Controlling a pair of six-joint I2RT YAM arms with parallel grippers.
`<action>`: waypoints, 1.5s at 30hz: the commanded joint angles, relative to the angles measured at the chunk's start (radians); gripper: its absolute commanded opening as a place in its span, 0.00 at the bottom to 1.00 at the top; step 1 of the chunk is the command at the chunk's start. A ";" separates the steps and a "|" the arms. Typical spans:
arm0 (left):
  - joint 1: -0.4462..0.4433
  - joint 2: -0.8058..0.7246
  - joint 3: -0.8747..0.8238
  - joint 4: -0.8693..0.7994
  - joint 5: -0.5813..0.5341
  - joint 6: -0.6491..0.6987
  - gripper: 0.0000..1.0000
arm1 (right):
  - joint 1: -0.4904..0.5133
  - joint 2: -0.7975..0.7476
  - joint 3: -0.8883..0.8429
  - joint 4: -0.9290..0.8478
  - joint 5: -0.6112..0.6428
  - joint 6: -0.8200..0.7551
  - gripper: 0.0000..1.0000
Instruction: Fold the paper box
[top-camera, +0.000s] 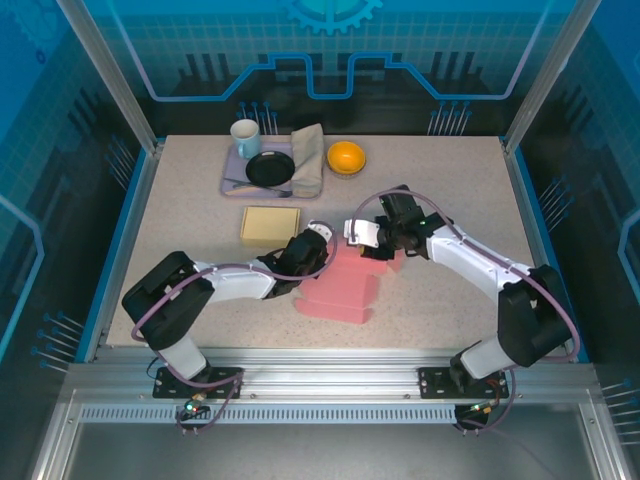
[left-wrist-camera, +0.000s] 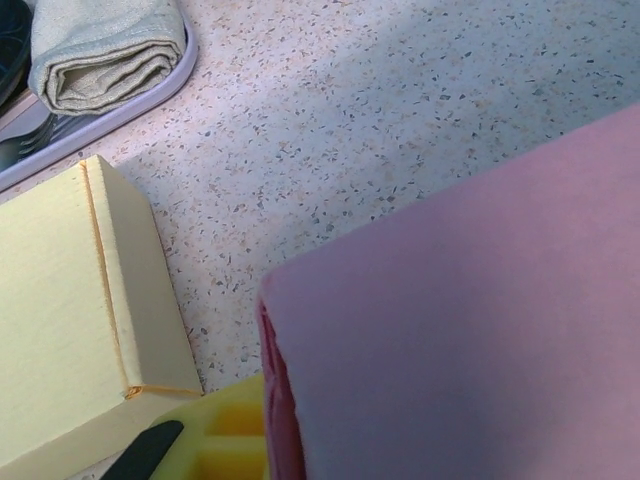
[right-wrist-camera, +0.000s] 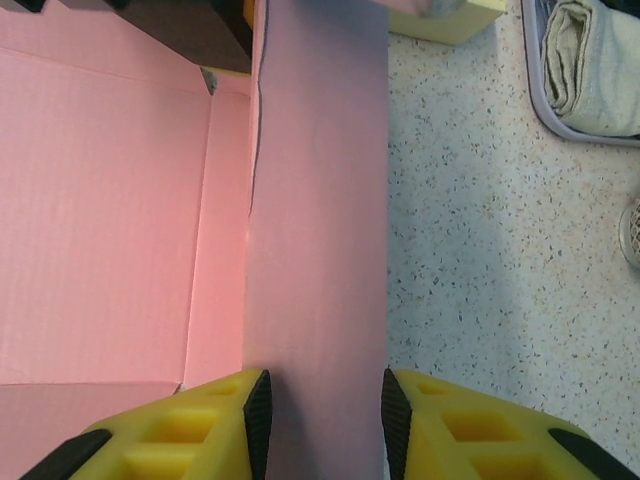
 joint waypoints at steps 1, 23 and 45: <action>0.003 0.013 -0.010 -0.008 0.061 0.055 0.15 | -0.015 0.039 0.028 -0.059 -0.019 0.013 0.36; 0.055 0.143 0.101 -0.109 0.011 -0.072 0.31 | -0.025 0.083 0.078 -0.123 -0.046 0.030 0.33; 0.071 0.215 0.148 -0.207 -0.106 -0.142 0.05 | -0.047 0.093 0.082 -0.107 0.007 0.056 0.30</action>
